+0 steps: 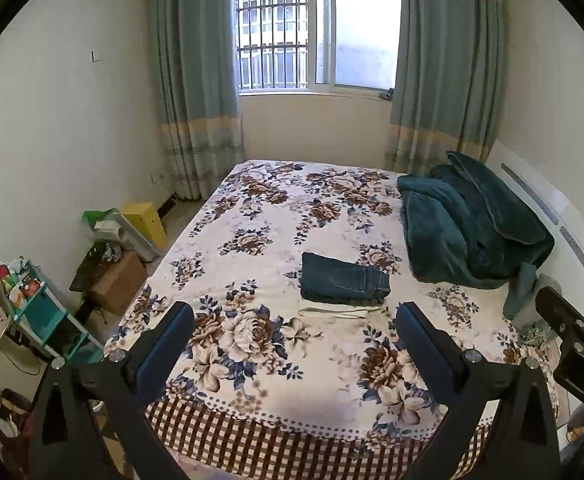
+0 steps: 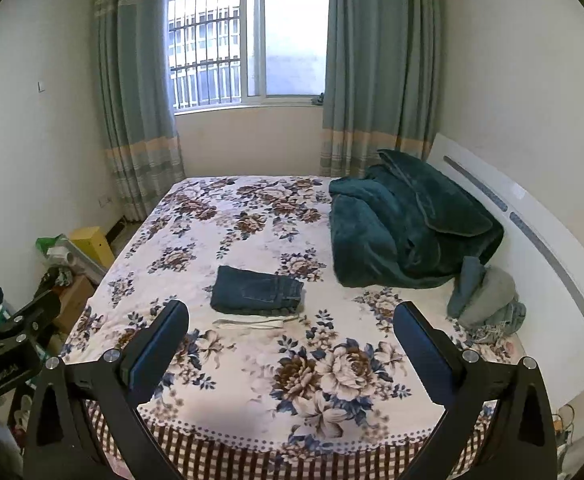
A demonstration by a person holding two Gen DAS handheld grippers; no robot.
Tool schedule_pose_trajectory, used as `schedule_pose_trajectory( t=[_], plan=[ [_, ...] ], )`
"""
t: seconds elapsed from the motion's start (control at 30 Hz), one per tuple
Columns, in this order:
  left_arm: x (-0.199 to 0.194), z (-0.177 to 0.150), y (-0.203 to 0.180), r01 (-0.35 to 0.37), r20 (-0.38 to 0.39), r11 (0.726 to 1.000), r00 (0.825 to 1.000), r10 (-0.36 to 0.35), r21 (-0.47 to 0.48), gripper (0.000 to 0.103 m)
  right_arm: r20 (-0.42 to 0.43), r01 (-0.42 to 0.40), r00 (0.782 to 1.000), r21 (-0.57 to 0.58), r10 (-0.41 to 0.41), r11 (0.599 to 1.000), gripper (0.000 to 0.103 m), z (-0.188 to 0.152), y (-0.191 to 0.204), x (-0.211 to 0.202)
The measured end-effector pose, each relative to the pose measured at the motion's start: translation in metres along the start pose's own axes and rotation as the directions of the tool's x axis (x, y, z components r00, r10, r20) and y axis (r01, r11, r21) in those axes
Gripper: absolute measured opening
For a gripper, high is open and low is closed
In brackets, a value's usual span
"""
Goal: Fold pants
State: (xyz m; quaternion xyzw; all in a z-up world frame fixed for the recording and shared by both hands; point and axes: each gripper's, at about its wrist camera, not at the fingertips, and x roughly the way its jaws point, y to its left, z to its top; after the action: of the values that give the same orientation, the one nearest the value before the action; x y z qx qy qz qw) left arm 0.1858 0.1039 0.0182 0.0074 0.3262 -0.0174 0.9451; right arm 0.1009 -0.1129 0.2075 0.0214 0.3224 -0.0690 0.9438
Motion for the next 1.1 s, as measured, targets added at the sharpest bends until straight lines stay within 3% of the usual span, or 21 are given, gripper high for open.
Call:
schedule_pose_trajectory(
  t=[1.1],
  plan=[
    [-0.011, -0.008, 0.0, -0.026, -0.009, 1.0, 1.0, 0.026, 0.005, 0.103, -0.048, -0.052, 0.998, -0.02, 0.051, 0.998, 0.103, -0.013, -0.001, 0.013]
  ],
)
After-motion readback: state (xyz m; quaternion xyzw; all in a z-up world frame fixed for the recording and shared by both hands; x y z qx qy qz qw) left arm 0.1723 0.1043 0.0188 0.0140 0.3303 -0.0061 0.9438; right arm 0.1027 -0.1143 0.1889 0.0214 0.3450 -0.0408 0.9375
